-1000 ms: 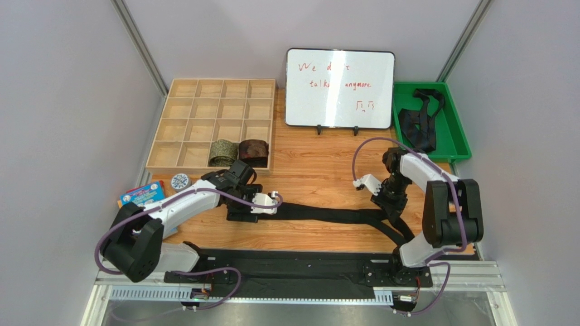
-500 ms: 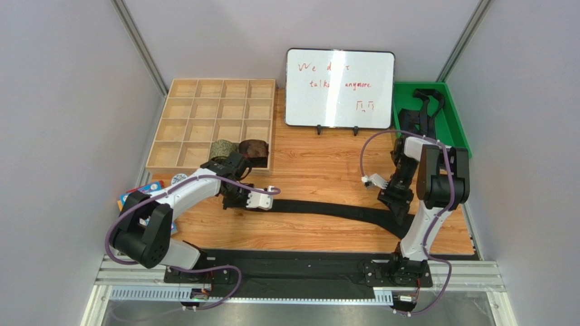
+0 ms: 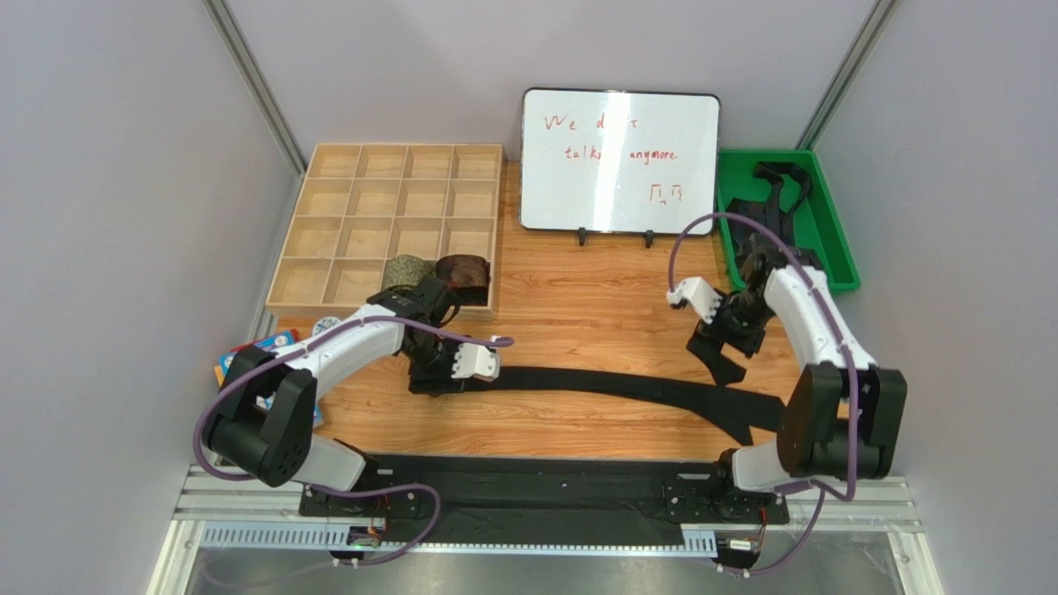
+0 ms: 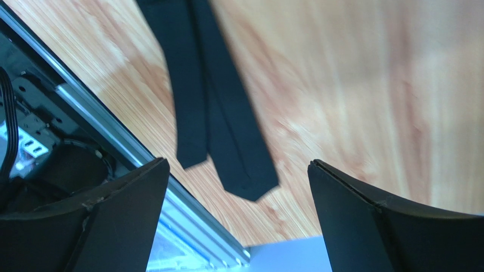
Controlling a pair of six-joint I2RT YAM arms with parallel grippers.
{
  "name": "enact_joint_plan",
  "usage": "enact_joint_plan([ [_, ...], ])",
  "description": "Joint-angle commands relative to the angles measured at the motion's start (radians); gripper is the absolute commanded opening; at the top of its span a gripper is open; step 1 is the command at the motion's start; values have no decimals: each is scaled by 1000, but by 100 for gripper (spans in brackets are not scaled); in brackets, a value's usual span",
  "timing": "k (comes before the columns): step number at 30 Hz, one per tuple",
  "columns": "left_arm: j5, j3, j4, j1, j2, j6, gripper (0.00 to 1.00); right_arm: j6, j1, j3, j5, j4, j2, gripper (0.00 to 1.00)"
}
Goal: Roll the ties
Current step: Flatten out the tie at the center of the board.
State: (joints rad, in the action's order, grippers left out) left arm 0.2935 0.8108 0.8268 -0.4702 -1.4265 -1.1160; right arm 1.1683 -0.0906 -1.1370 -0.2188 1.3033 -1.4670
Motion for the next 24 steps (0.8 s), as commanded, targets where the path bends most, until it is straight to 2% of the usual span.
enact_joint_plan([
  [1, 70, 36, -14, 1, 1, 33, 75, -102, 86, 198, 61, -226, 146, 100],
  [2, 73, 36, -15, 2, 8, 38, 75, -111, 145, 224, 77, -257, 158, 100],
  [5, 78, 18, -31, 4, 12, 36, 76, -122, 204, 302, 117, -326, 181, 100],
  [11, 79, 7, -58, 2, -2, 42, 76, -128, 275, 393, 180, -436, 137, 100],
  [15, 79, 5, -68, 2, -5, 41, 76, -107, 279, 433, 217, -501, 87, 100],
  [22, 75, -2, -75, 2, -15, 39, 76, -62, 279, 447, 214, -504, 40, 100],
  [24, 75, -5, -75, 4, -14, 33, 75, -49, 279, 427, 193, -478, 36, 92],
])
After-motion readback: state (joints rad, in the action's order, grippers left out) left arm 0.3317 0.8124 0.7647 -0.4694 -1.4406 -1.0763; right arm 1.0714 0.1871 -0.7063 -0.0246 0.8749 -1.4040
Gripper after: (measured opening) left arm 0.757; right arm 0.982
